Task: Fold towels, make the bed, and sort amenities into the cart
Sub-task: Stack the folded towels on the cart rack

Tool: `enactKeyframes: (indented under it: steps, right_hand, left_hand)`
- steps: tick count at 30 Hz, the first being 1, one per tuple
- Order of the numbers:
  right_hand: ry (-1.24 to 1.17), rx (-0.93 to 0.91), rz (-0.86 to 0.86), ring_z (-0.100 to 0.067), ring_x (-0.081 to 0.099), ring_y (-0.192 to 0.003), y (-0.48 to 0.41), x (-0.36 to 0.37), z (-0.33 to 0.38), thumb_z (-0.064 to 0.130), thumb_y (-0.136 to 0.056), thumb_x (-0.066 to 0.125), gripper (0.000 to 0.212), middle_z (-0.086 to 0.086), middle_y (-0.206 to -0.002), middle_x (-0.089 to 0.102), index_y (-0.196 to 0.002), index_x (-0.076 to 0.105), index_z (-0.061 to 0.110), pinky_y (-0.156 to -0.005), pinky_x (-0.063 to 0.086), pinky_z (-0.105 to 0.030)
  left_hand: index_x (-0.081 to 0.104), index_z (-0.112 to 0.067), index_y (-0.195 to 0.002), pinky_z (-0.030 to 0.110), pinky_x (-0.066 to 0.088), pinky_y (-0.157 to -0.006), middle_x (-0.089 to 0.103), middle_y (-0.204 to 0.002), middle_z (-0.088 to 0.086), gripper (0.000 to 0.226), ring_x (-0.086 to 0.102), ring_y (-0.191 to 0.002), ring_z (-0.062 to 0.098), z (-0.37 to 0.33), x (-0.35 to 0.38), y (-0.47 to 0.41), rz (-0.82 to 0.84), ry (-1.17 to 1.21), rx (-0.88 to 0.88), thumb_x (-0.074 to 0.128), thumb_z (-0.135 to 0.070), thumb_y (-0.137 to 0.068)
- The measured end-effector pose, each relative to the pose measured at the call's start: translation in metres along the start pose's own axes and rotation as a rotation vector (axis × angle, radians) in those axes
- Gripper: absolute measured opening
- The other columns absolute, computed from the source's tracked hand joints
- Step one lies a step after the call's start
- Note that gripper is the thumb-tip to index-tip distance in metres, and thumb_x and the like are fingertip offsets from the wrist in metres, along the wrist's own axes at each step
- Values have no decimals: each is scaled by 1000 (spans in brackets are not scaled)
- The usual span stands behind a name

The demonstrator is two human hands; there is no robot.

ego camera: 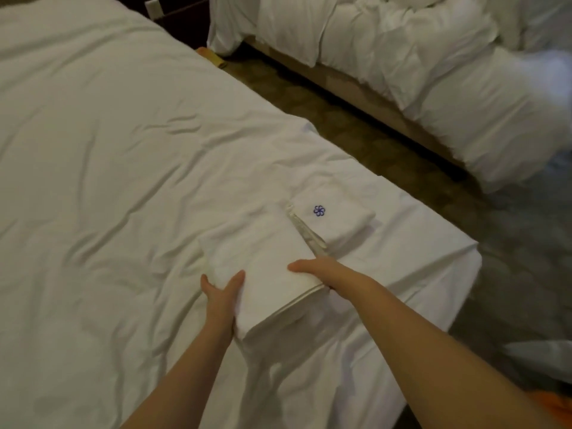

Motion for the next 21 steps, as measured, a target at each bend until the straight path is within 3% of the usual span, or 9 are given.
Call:
enactKeyframes:
  steps: [3, 9, 13, 16, 18, 21]
  right_hand:
    - [-57, -32, 28, -30, 63, -104, 36, -4, 6, 56, -54, 75, 77, -8, -112, 66, -118, 61, 16, -93, 51, -44]
    - [-154, -215, -129, -27, 60, -108, 149, -41, 40, 58, -44, 76, 100, -7, -123, 60, -132, 46, 19, -96, 50, -46]
    - [-239, -367, -282, -26, 57, -112, 248, -67, 41, 53, -59, 77, 91, -5, -128, 56, -136, 42, 20, -100, 46, -46]
    - [-378, -435, -442, -25, 61, -110, 329, -81, 18, 50, -48, 83, 97, -5, -124, 62, -132, 50, 16, -99, 47, -44]
    - [-446, -467, -534, -23, 63, -106, 385, -86, -7, 40, -61, 82, 79, -8, -124, 63, -130, 54, 12, -94, 51, -37]
    - [-530, -459, -662, -17, 64, -84, 467, -89, -59, 22, -87, 66, 42, -11, -117, 64, -125, 56, 6, -64, 55, -20]
  left_hand:
    - [5, -22, -151, 49, 38, -105, 34, -148, 12, 95, 42, -127, 33, -19, 0, 17, 48, -56, 54, 71, -31, -83]
    - [4, -23, -152, 33, 34, -100, 37, -145, 10, 80, 43, -125, 25, -101, 28, 91, 162, -63, 325, 58, -26, -93]
    - [8, -28, -151, 33, 35, -98, 41, -134, -1, 84, 44, -116, 20, -150, 53, 164, 328, -30, 483, 62, -34, -87]
    - [10, -33, -149, 37, 38, -95, 40, -131, -3, 85, 46, -113, 23, -166, 74, 233, 500, -31, 526, 61, -40, -81]
    - [7, -34, -149, 40, 38, -100, 38, -135, -1, 78, 44, -115, 23, -167, 88, 281, 597, -48, 553, 59, -35, -90]
    - [8, -30, -151, 44, 37, -104, 35, -146, 2, 77, 43, -123, 26, -156, 106, 357, 746, -98, 587, 57, -30, -92]
Point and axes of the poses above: each hand's wrist, its own y-axis away from the middle knuckle, its own x-axis out of the palm, z = x × y, the point moved 2 cm from there along -y, towards the middle knuckle
